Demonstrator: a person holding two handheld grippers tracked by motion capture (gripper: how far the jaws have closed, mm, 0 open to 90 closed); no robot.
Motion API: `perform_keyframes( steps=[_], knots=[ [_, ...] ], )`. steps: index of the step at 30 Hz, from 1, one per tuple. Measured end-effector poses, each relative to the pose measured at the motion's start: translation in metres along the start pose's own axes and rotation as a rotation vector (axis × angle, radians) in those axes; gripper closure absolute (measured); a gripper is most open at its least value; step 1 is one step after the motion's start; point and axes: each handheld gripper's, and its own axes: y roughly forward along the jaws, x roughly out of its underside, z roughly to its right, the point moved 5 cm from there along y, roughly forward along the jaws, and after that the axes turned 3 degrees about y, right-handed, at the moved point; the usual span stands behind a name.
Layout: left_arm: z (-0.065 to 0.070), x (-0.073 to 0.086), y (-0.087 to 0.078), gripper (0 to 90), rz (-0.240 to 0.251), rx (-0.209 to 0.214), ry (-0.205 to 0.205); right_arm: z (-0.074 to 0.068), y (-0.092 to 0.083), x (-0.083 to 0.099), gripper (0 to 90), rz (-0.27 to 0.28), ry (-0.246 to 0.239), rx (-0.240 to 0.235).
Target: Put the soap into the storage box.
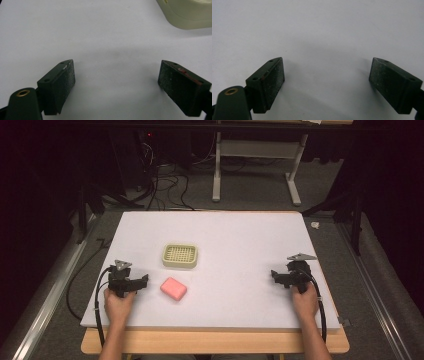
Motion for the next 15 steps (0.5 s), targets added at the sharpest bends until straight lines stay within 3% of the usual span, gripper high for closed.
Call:
perform_keyframes(
  steps=[15],
  knots=[
    [-0.0004, -0.0013, -0.0001, 15.0, -0.013, 0.008, -0.009, 0.0, 0.0, 0.0, 13.5, 0.0, -0.001, 0.0]
  ],
)
